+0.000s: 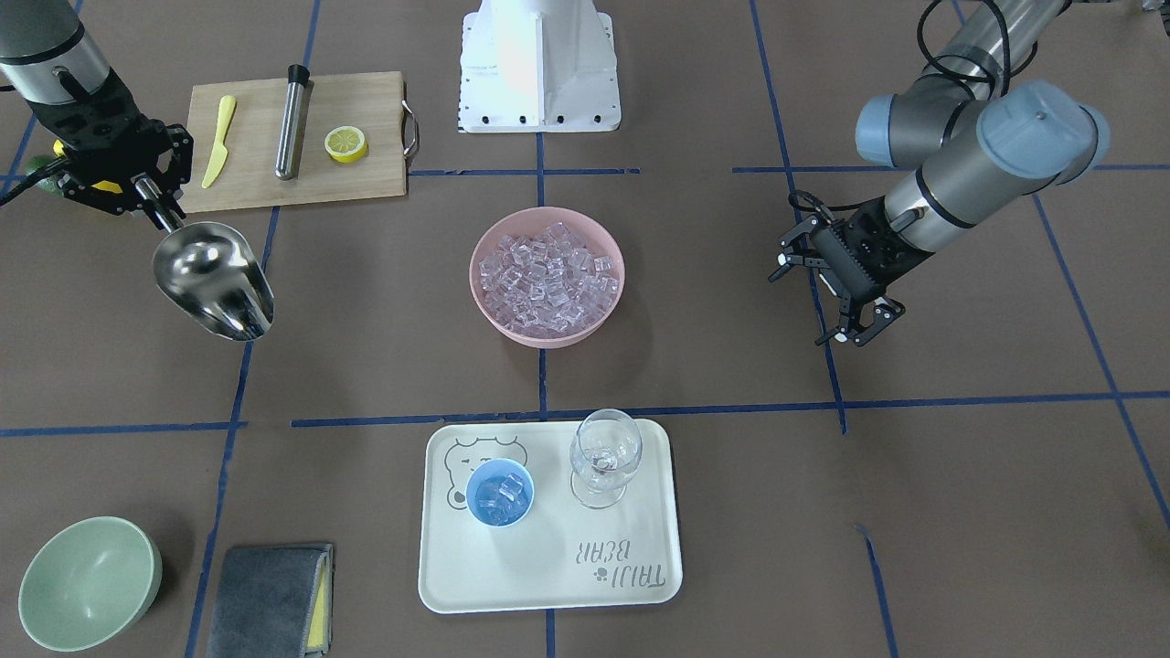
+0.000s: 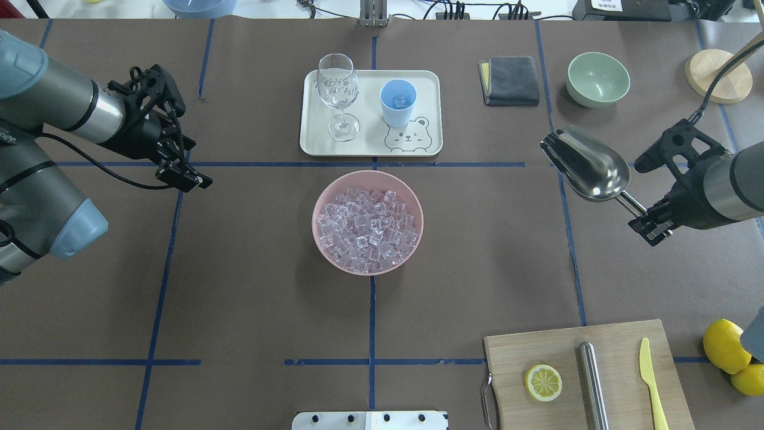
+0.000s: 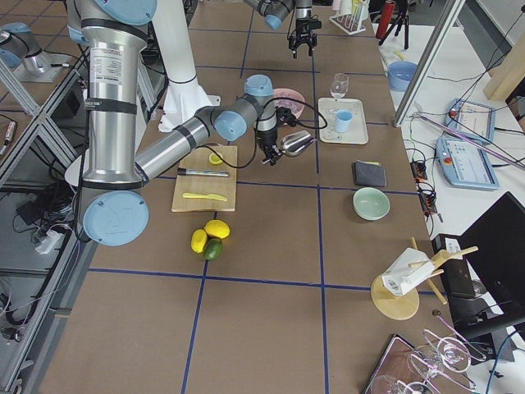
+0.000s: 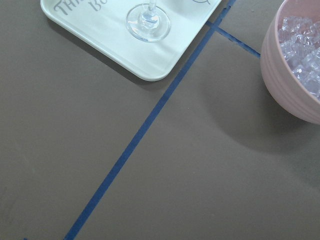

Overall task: Put ice in cup with scoop
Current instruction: 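Carry the scoop over the pink ice bowl while the left gripper approaches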

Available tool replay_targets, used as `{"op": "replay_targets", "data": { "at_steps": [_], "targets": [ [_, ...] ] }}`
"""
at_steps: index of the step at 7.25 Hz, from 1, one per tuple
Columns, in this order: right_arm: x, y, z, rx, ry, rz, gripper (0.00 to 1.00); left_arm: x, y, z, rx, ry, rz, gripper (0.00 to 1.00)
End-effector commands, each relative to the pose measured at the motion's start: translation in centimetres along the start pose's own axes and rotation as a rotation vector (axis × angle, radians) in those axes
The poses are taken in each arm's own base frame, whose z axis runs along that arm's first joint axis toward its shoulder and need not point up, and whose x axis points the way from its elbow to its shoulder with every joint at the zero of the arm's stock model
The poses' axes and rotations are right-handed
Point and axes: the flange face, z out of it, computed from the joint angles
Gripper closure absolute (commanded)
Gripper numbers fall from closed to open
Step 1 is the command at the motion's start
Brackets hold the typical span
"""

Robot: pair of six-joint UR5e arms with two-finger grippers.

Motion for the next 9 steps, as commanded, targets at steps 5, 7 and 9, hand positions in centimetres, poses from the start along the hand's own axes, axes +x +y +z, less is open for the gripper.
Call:
{"op": "replay_targets", "data": {
  "at_steps": [5,7,9],
  "targets": [
    [-6.2,-14.0,-5.9,-0.254,0.095,-0.415,1.00,6.6,-0.7,5.6,0.125,0.118,0.187,0.00],
    [-9.1,-16.4,-5.8,-0.270,0.159,-0.472,1.00,9.4,-1.1,8.2,0.197,0.104,0.251,0.00],
    [-13.0,-18.6,-5.7,-0.326,0.156,-0.516,1.00,10.7,-1.6,10.5,0.194,0.111,0.340,0.00]
  ]
}}
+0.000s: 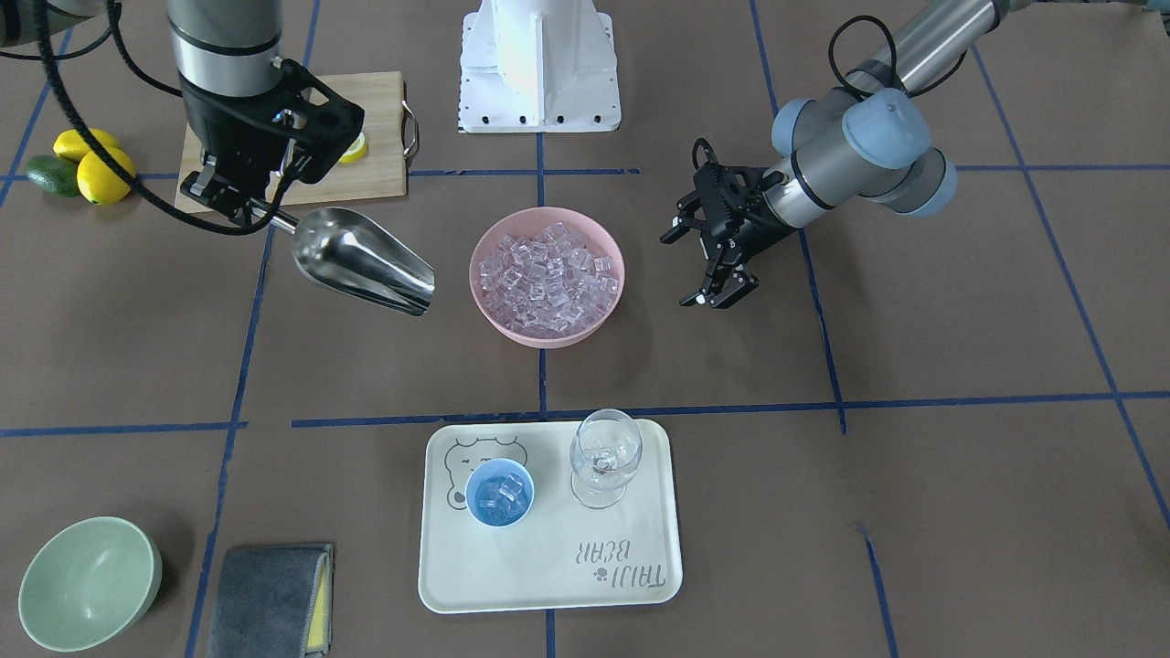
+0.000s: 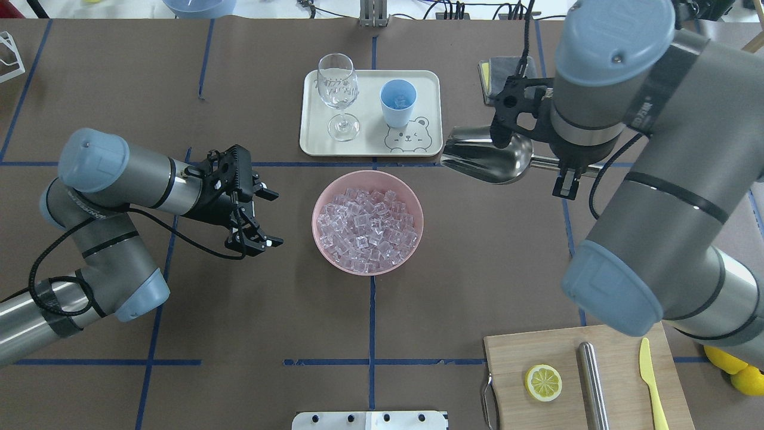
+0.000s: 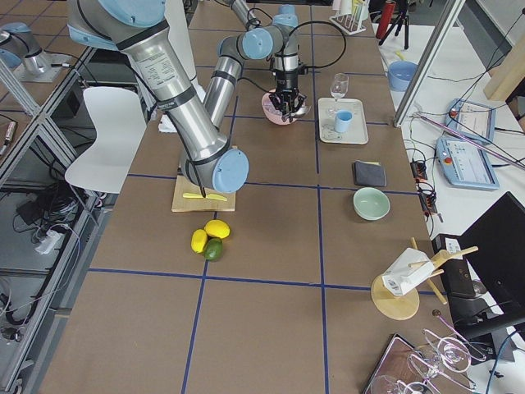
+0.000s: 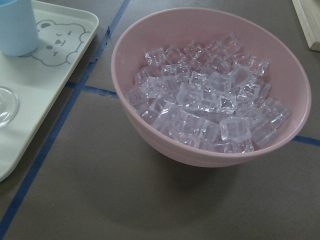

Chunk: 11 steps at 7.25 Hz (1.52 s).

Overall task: Put ice in cup with scoop
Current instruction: 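Carry the scoop over the pink ice bowl while the left gripper approaches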

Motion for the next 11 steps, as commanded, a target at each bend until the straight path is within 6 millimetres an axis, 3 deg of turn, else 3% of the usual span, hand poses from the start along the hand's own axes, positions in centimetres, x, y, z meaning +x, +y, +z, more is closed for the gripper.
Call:
{"op": "replay_targets", "data": {
  "at_steps": [1,3,4,6,7,11],
  "targets": [
    [-3.2,-2.6,-0.4,-0.077,0.005,-0.060,1.00,0.4,-0.1,1.5,-0.003,0.005,0.042,0.00],
    [-5.1,-5.8,-3.3,-0.168,0.059,-0.128,1.00,-0.1,-0.1,2.7,-0.014,0.008,0.034,0.00],
    [-5.4,-7.6,-3.5,-0.222,0.070,-0.194,1.00,0.2,-0.3,2.8,-0.010,0.013,0.037,0.00],
    [-7.4,-9.3,-1.6,-0.332,0.104,-0.291,1.00,0.7,-0.8,3.3,-0.005,0.023,0.040,0.00],
    [-7.4,-11.3,-1.1,-0.368,0.097,-0.295,1.00,0.8,-0.8,3.3,-0.005,0.025,0.040,0.00],
    [-7.0,-15.7,-2.1,-0.481,0.081,-0.326,1.00,1.2,-1.3,3.7,-0.001,0.033,0.044,0.00]
  ]
}}
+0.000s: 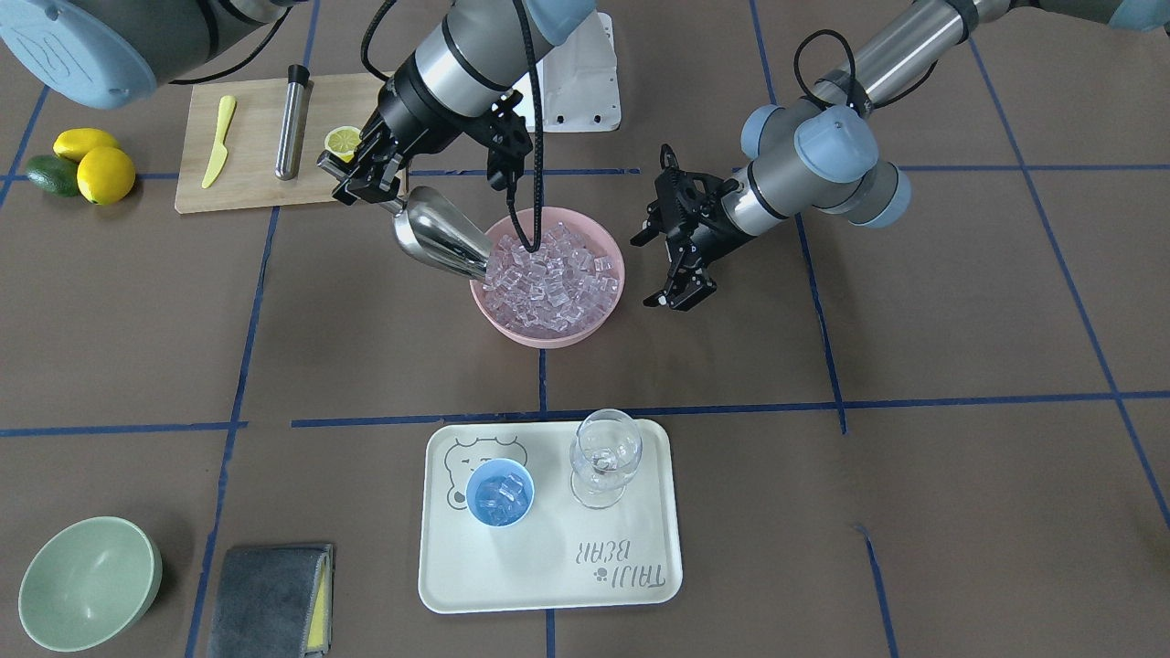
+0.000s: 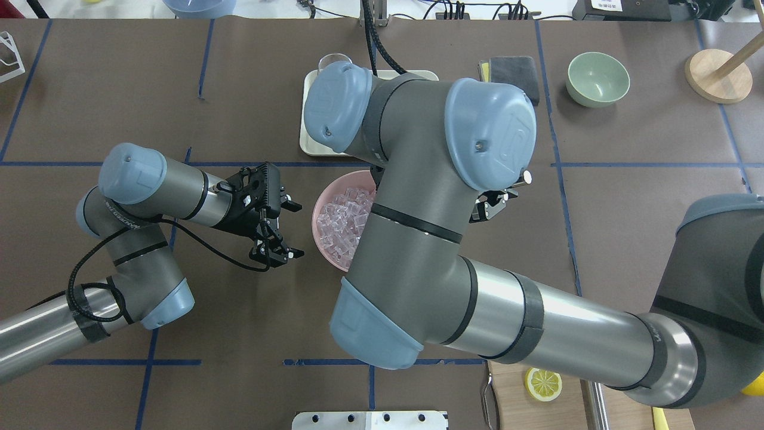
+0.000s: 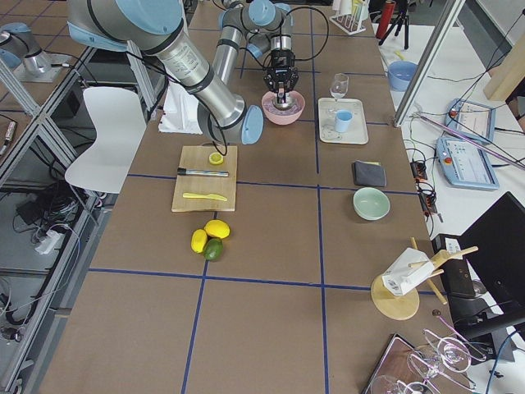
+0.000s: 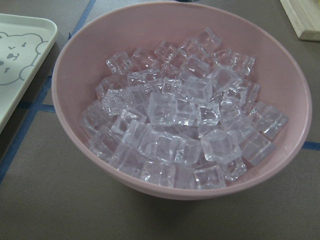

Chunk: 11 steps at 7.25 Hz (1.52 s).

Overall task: Put ice in cup with scoop
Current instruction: 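Carry the scoop over the pink ice bowl while the left gripper approaches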

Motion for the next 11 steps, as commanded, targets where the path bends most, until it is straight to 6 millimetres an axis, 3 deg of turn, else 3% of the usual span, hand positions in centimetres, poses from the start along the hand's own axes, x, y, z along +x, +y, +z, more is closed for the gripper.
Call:
{"op": "replay_targets", "data": {
  "at_steps": [1,4,11],
  "targets": [
    [0.8,-1.9,-1.5,-0.053,-0.003,-0.016,1.00,0.1,-0.4,0.1,0.004,0.002,0.003,0.00],
    [-0.3,-3.7,-0.3,-0.127,0.009,-0.054,1.00,0.0,-0.5,0.1,0.004,0.002,0.003,0.00],
    [-2.9,-5.9,-0.3,-0.130,0.028,-0.105,1.00,0.0,-0.8,0.2,0.008,0.002,0.006,0.00]
  ]
}}
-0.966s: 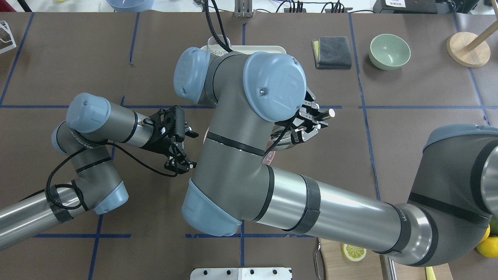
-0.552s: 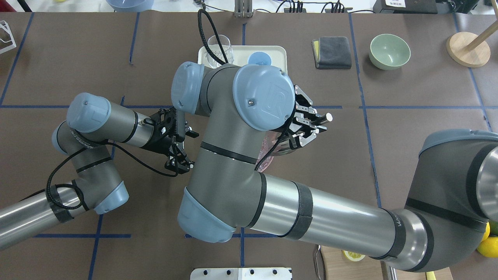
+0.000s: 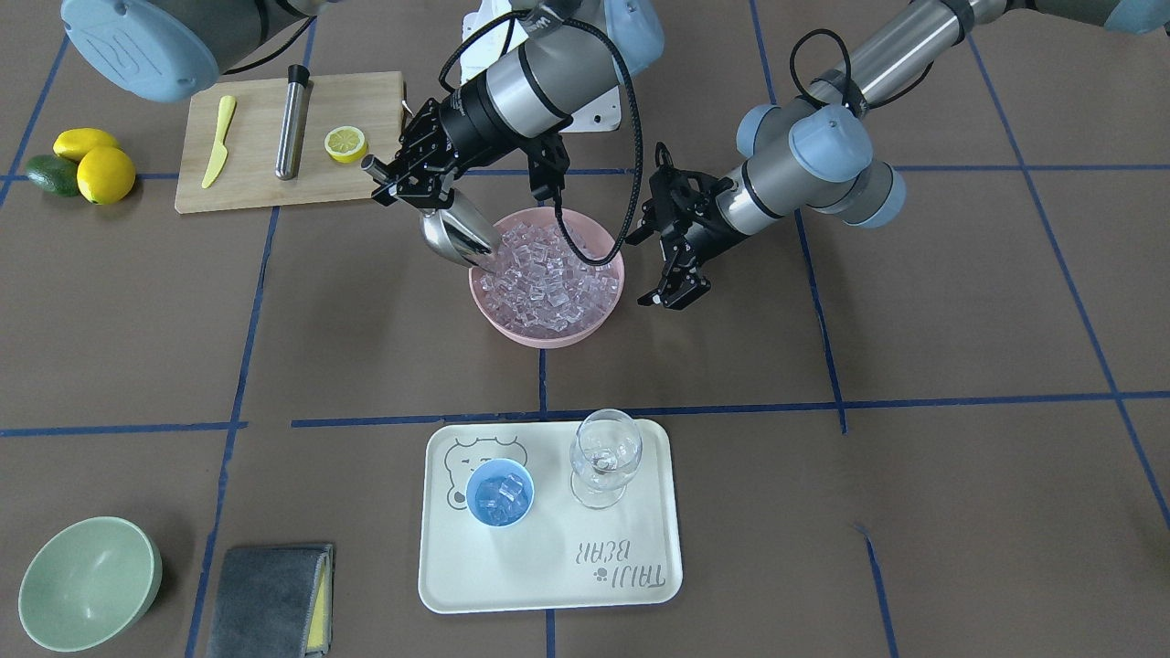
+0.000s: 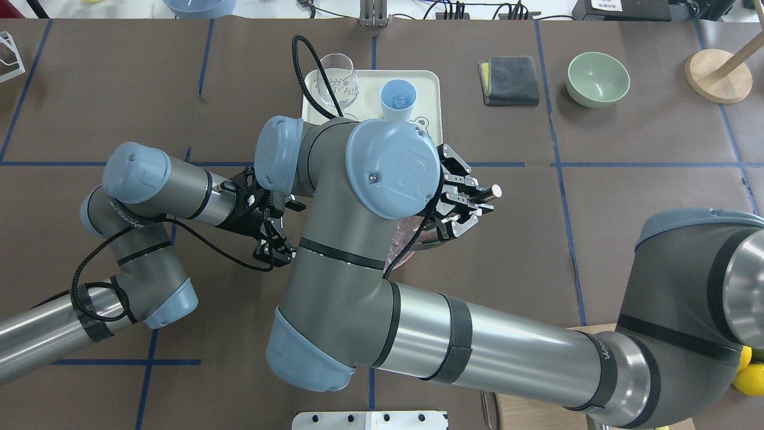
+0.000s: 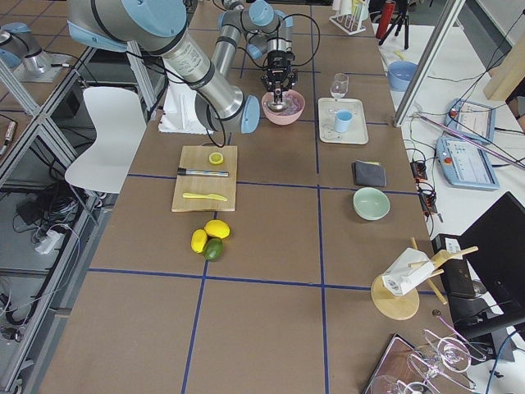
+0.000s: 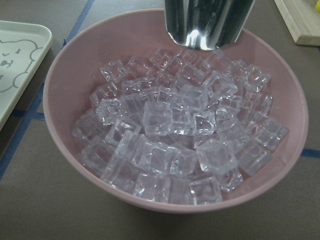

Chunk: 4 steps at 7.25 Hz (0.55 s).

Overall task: Put ice in cup with scoop
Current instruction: 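Carry the scoop over the pink ice bowl while the left gripper approaches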

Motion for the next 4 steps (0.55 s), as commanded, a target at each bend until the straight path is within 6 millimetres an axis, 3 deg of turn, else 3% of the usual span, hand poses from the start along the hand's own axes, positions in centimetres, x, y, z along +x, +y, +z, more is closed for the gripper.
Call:
{"op": "replay_targets", "data": {
  "at_steps": [1,4],
  "targets": [
    [-0.40,-0.45,-0.04,-0.003,0.011,-0.006,1.00,0.00,-0.11,0.00,0.001,0.000,0.001,0.00],
    [0.00,0.10,-0.70,0.002,0.025,-0.001,1.00,-0.02,0.06,0.04,-0.001,0.000,0.001,0.00]
  ]
}}
